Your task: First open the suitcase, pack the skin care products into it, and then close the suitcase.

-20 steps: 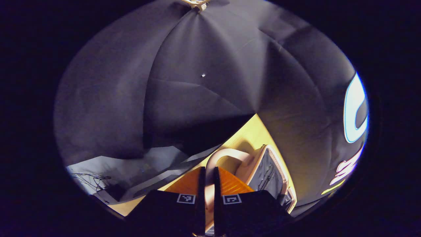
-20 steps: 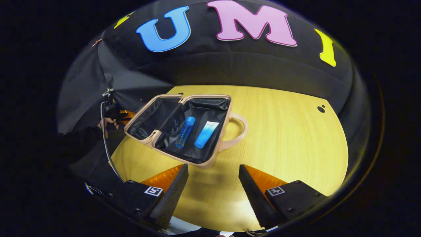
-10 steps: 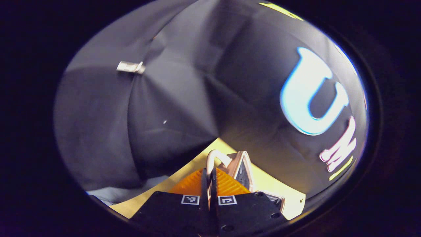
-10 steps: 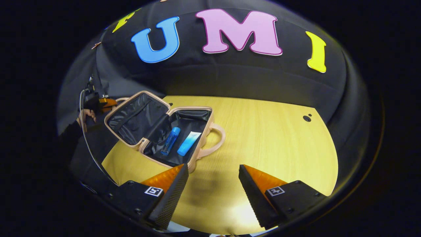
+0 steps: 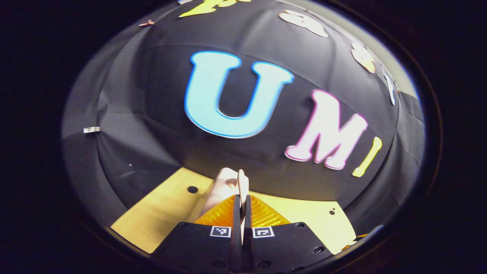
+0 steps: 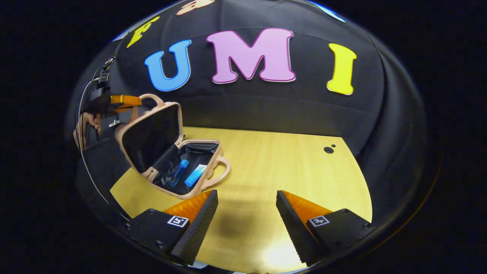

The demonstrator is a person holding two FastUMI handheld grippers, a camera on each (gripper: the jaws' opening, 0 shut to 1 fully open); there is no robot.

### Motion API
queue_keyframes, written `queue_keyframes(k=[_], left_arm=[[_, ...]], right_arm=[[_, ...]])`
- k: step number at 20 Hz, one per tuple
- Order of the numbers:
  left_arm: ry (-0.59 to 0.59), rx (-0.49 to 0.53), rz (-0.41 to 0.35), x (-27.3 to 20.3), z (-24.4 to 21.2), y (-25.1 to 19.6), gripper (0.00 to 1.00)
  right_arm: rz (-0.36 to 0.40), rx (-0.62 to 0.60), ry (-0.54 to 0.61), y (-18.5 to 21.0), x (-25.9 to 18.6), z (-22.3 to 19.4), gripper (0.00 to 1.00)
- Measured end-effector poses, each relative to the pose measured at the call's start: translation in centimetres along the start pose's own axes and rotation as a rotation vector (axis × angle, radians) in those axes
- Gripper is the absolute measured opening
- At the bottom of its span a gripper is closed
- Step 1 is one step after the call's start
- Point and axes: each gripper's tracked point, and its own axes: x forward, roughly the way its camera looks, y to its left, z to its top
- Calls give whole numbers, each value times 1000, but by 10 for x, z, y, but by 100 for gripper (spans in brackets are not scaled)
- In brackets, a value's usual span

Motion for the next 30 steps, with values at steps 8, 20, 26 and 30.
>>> queue_keyframes(k=[8, 20, 26, 30], left_arm=[[238, 18, -61, 66, -196, -124, 6], [47, 212, -170, -20, -127, -178, 61], [-236, 266, -68, -126, -17, -175, 98], [-314, 231, -42, -170, 7, -158, 98]], right_arm=[[-52, 9, 9, -65, -20, -22, 98], [-64, -3, -225, -51, -42, 63, 98], [-36, 61, -400, -6, -84, 132, 97], [-24, 45, -503, 13, -113, 157, 97]])
